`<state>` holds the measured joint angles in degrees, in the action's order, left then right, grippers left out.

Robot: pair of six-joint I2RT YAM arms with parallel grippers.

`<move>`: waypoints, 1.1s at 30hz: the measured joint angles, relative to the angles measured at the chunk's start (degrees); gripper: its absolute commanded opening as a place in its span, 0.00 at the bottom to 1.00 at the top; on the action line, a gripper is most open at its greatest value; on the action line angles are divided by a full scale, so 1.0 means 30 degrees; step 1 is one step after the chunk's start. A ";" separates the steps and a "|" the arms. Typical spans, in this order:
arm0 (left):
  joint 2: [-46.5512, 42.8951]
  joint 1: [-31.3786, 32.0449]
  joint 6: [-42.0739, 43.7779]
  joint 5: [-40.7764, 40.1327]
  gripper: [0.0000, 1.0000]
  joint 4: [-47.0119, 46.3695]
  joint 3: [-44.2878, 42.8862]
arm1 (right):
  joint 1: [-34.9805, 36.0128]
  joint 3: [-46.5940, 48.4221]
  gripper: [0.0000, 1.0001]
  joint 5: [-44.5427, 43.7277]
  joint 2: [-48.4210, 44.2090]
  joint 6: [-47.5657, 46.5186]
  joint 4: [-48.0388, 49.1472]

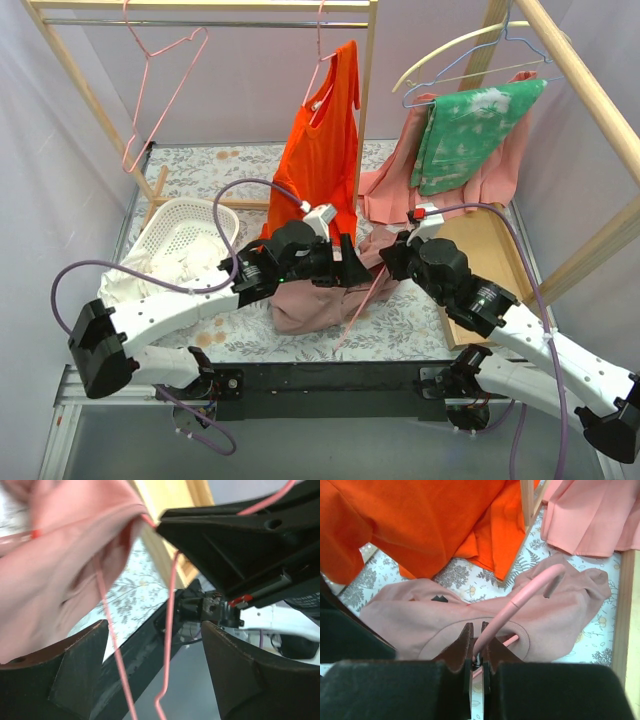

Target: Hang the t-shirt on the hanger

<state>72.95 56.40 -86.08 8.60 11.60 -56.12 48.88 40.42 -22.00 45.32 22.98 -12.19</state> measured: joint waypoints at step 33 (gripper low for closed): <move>0.6834 0.3024 -0.4648 -0.8080 0.41 1.1089 -0.3417 | 0.0000 -0.0525 0.01 -0.0787 0.0299 -0.0226 0.0284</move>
<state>93.45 65.47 -100.03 -15.64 44.86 -66.37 48.88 38.85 -24.36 46.22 22.31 -11.33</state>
